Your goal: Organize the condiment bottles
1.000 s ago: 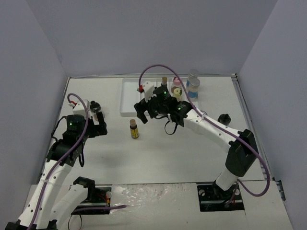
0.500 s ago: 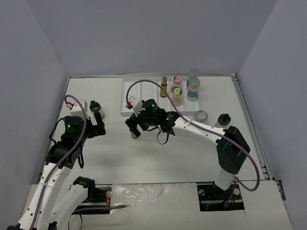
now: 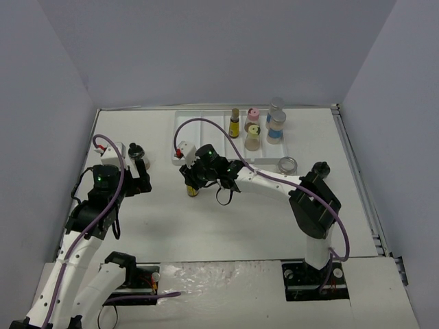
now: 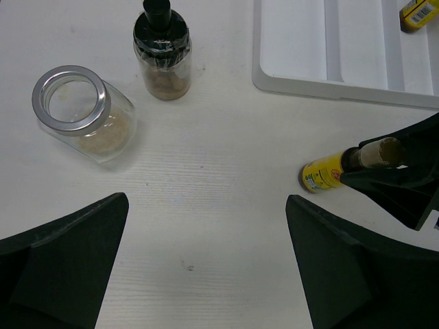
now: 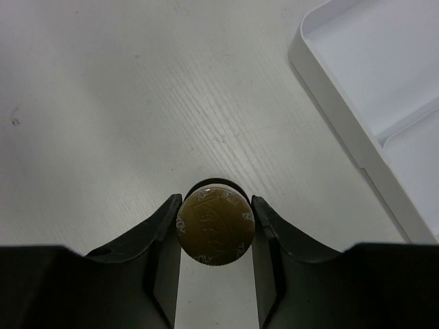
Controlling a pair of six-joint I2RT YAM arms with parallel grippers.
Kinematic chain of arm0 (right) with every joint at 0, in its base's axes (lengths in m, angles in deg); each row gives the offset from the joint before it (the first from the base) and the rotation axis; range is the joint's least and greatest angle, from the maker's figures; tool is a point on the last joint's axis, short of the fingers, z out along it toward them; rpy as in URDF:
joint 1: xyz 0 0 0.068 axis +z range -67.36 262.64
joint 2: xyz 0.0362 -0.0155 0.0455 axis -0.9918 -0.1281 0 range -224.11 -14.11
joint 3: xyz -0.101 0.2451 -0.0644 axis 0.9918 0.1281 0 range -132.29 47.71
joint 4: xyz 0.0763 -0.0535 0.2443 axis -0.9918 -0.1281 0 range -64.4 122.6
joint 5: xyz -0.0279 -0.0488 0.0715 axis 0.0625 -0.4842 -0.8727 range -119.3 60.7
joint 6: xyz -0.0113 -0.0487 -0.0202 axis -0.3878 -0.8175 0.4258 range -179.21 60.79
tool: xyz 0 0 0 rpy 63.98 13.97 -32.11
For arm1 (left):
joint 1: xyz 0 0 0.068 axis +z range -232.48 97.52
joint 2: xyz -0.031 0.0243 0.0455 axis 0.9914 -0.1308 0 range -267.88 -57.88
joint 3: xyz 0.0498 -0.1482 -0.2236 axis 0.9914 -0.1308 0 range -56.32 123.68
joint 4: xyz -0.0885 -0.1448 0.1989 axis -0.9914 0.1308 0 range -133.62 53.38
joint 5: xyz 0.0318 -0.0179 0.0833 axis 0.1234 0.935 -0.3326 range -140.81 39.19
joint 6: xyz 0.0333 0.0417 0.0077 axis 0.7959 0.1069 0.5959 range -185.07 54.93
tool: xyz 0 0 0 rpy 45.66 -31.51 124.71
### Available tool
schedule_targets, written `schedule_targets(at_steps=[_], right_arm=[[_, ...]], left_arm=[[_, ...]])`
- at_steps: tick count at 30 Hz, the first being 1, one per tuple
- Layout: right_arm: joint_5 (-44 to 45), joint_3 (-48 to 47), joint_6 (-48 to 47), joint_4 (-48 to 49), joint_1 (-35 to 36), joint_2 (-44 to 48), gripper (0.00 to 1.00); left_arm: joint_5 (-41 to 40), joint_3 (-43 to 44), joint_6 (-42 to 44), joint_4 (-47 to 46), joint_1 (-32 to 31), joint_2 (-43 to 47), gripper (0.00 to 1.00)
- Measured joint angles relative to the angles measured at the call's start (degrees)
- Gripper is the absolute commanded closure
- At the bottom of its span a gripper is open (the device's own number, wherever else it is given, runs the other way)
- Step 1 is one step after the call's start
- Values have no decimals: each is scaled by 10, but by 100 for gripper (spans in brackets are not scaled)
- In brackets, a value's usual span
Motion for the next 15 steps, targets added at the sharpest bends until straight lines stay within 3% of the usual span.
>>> schedule_targets(at_steps=[3, 11, 15], right_arm=[[3, 0, 0, 1, 0, -1, 99], [27, 0, 6, -4, -12, 4, 100], [53, 0, 21, -15, -53, 31, 100]], left_arm=[[0, 0, 0, 0, 0, -1, 3], [0, 0, 0, 0, 0, -2, 3], [0, 0, 0, 0, 0, -4, 3]])
